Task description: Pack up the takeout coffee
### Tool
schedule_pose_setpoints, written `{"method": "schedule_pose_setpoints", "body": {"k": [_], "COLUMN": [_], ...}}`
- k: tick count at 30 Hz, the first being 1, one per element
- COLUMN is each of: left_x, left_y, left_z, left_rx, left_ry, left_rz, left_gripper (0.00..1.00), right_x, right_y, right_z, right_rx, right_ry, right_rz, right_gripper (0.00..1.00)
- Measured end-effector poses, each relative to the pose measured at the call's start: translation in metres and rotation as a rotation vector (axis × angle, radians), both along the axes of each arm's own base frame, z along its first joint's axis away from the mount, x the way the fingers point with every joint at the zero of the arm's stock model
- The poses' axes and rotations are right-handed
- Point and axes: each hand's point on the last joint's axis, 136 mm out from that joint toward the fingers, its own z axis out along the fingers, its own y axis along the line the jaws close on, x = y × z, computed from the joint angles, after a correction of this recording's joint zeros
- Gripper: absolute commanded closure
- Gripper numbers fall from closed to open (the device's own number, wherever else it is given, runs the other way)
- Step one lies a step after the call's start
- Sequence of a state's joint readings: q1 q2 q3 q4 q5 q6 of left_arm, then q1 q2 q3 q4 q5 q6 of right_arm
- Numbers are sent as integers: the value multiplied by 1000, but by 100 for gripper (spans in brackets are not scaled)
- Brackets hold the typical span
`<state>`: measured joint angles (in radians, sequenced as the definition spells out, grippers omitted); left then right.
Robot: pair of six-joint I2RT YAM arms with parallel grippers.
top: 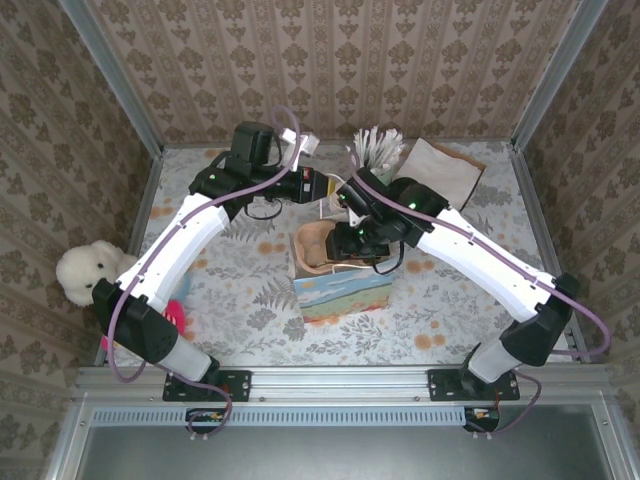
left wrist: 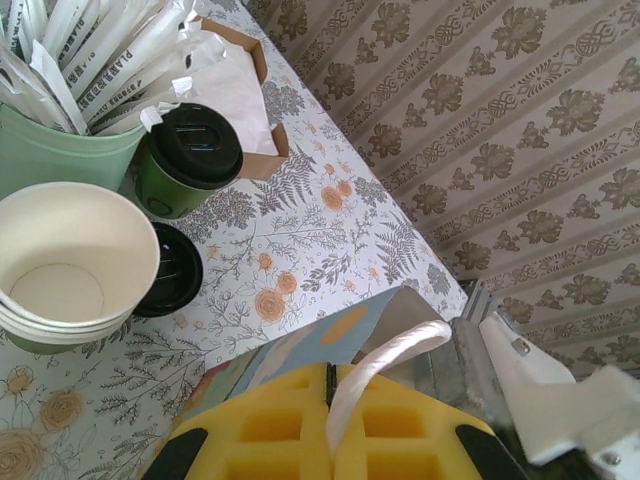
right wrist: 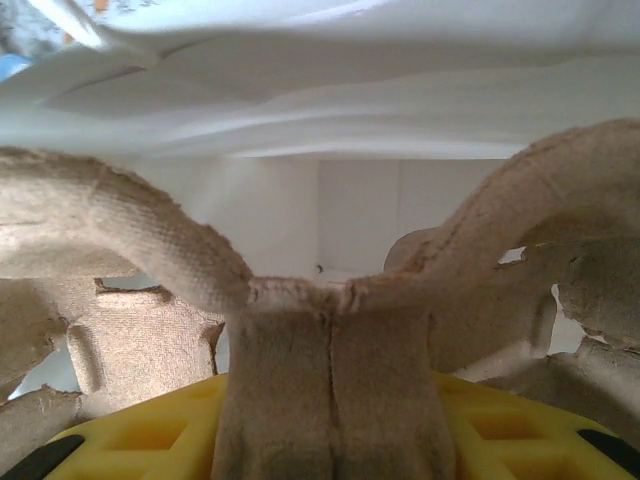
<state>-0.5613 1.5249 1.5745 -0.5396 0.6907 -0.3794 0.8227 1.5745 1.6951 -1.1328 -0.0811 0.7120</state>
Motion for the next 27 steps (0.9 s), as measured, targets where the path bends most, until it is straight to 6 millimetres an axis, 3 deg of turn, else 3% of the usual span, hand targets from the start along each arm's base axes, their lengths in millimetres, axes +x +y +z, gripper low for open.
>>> {"method": "schedule_pose_setpoints", "body": {"k": [13, 24, 27], "left_x": [14, 21, 20], "left_y": [9, 8, 6], "left_z": [0, 2, 3], "left_rx": [-11, -44, -56], "left_ry": [55, 88, 87], "left_rz": [91, 137, 126], "left_gripper": [100, 100, 91], "right_x": [0, -1, 2], "right_y": [-16, -4, -6], "right_z": [-16, -39, -41], "right_rx": [-160, -210, -216], "right_ry": [-18, 17, 21], "right_rz": [-21, 26, 21], "right_gripper": [57, 56, 55]}}
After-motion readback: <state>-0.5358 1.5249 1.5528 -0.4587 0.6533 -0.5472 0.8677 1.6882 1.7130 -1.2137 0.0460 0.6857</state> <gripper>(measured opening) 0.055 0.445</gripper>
